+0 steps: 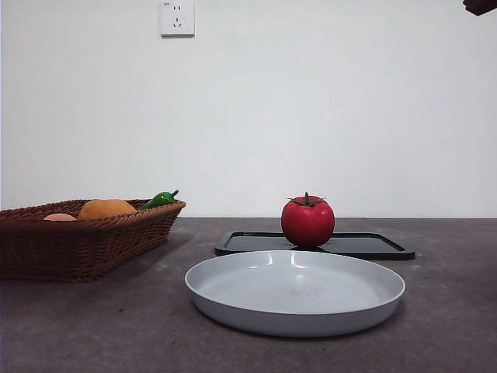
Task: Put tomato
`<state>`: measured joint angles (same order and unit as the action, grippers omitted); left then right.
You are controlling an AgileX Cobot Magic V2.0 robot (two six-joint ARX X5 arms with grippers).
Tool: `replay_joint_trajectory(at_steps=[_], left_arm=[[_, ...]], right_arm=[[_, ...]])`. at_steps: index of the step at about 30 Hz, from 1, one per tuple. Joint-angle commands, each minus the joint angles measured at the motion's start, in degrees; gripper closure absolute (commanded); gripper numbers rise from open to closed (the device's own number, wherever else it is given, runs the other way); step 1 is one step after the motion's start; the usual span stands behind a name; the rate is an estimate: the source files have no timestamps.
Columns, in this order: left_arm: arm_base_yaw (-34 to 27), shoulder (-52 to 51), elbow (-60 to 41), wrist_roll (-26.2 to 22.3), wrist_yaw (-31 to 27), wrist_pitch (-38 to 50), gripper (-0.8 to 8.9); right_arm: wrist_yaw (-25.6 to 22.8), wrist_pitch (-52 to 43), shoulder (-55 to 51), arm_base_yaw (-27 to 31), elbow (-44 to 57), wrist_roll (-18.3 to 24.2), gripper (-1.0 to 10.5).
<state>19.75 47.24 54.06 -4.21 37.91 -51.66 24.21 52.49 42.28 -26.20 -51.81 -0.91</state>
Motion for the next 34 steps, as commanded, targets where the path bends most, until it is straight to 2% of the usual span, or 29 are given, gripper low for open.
replay_joint_trajectory(at_steps=[1,3,9,13,16,19,22,29,34], left_arm=[[-0.87,-1.29,0.94,-4.02,-1.68,2.01,7.98],[-2.71,-3.15,0.81,-5.62,-4.22,5.73,7.98],[-12.26,-11.56,-2.27,-5.84,-7.37,28.55,7.98],[-16.50,-17.79,-9.40,-5.81,-18.05,41.92,7.98],[-18.43,-22.82,-16.85,-5.57,-25.53,48.35,7.98],[-19.39,-27.80,-24.52,-5.49,-31.04,50.88,7.98],[-19.50,-32.09,-31.30,-5.35,-34.18,50.97,7.98],[-19.50,-39.82,-43.78,-3.63,-35.17,51.01,7.98],[-19.50,-43.10,-48.57,-2.78,-35.19,49.37,7.98]], right_arm=[[0.00,-0.39,0.24,-0.31,-0.46,-0.55,9.4],[0.00,-0.39,0.24,-0.31,-0.46,-0.55,9.4],[0.00,-0.39,0.24,-0.31,-0.46,-0.55,9.4],[0.00,-0.39,0.24,-0.31,-0.46,-0.55,9.4],[-0.02,-0.39,0.24,-0.31,-0.46,-0.52,9.4],[0.00,-0.37,0.24,-0.31,-0.46,-0.55,9.4],[0.00,-0.39,0.24,-0.31,-0.46,-0.55,9.4],[-0.02,-0.37,0.24,-0.31,-0.46,-0.55,9.4],[0.00,-0.39,0.24,-0.31,-0.46,-0.55,9.4]])
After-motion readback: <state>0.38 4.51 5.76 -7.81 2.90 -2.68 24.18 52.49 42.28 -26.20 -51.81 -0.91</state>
